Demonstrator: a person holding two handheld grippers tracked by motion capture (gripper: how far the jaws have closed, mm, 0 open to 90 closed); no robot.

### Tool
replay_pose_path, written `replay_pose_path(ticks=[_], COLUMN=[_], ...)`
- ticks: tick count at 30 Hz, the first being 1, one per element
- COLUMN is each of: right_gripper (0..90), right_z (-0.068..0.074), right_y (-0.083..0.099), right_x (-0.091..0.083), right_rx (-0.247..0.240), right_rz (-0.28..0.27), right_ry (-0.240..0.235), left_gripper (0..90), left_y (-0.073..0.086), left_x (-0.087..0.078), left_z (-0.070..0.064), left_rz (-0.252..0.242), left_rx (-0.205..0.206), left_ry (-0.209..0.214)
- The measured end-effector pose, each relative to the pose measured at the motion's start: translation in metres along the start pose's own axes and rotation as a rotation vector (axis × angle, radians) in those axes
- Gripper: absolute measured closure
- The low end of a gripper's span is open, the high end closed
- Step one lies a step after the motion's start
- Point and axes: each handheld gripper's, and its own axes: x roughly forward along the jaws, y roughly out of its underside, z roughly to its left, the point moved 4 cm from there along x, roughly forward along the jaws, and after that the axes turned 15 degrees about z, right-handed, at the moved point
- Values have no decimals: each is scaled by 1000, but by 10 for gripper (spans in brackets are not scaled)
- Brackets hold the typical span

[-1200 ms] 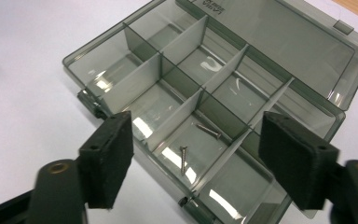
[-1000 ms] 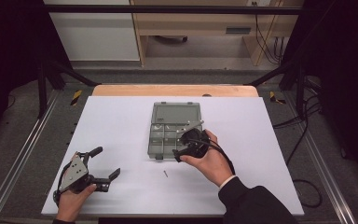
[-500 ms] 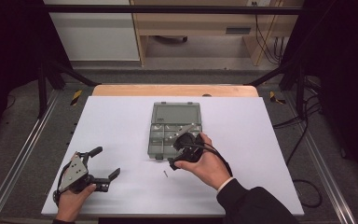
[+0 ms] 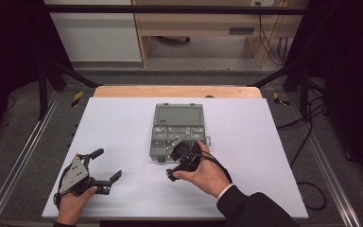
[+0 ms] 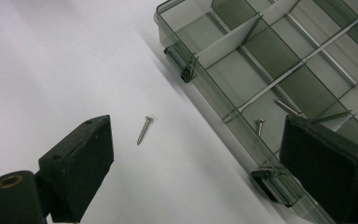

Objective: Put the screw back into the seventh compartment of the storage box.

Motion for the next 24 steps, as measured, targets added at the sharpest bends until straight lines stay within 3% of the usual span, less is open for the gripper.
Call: replay_pose_path(ticks=[24], right_gripper=[82], right_z=[16], right_y=[1], right_x=[10], right_rx=[-9], right_rz=[29], right_ry=[-33], left_gripper=[9], left_y=[0], left_x=[0], left_z=[0], left_rz=[1], left_rx=[1], left_ry=[0])
